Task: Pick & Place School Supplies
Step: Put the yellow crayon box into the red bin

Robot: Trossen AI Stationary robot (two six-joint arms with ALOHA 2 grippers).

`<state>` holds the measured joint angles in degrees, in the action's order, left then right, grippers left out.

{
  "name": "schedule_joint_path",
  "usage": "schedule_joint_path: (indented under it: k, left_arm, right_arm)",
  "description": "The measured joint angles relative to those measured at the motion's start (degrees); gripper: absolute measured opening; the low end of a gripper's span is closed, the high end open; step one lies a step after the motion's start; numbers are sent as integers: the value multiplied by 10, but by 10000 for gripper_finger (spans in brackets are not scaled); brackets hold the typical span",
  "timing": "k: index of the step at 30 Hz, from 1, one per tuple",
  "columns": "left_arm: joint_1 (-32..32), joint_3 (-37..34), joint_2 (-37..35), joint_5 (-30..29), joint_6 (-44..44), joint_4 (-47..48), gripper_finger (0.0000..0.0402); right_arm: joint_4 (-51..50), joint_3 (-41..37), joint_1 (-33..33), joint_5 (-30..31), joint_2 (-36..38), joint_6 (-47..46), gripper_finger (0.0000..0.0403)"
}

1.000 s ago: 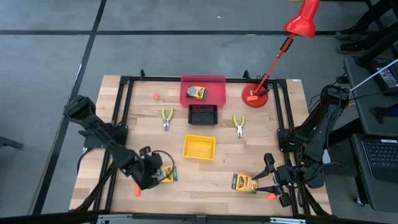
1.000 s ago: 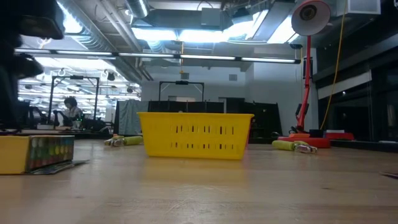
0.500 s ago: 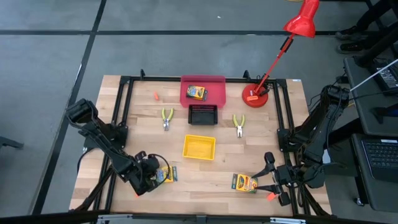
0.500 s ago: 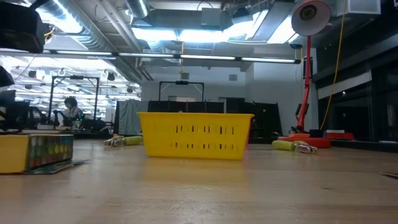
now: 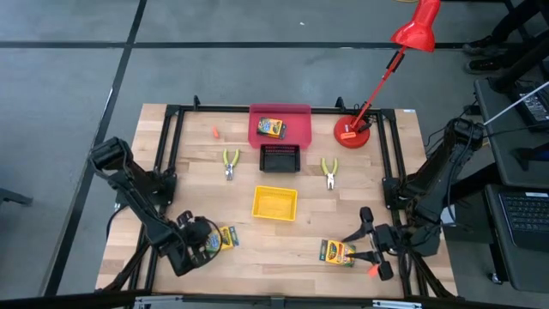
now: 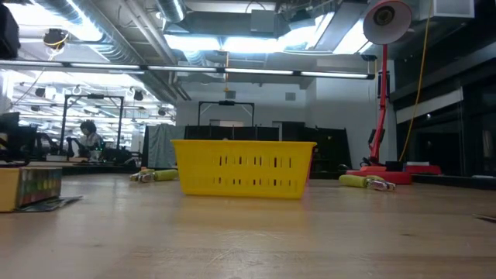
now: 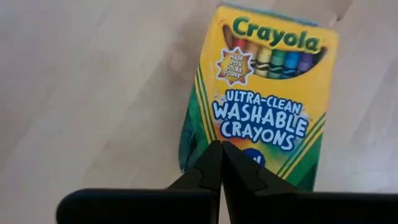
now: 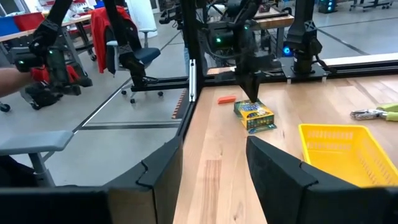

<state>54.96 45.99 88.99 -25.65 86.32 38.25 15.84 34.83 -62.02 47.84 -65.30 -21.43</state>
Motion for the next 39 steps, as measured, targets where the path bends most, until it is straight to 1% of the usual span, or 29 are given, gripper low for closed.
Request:
schedule_joint_path:
  k: [2,3,6,9,11,18,23,27,34,37,39]
  left_arm:
    - [7,18,-2,-24,1,5,3]
    - [9,29,-3,-23,4,17,3]
    - [15,45,-2,-6,24,56,3]
    - [23,52,-2,3,50,69,3]
    - [26,51,2,23,64,81,3]
    - [21,51,49,62,74,89,3]
    - [-4,52,88,60,35,76,2]
    - [-25,53,100,52,-6,63,3]
    - [-59,51,103,-8,-55,32,2]
    - [-82,50,105,-29,-91,0,2]
    - [-100,50,105,-34,-126,-35,2]
  right_arm:
    - [0,0,9,-12,0,0,181]
    - [0,0,12,-19,0,0,181]
    - [-2,0,20,-34,0,0,181]
    - [-3,0,21,-37,0,2,181]
    - [-5,0,21,-37,0,2,181]
    - [-6,0,18,-38,0,0,181]
    - [-6,0,18,-38,0,-2,180]
    - [-5,0,18,-38,0,-2,180]
    - [-6,0,18,-38,0,9,180]
    - [-6,0,18,-39,0,9,180]
    - [-6,0,18,-40,0,9,180]
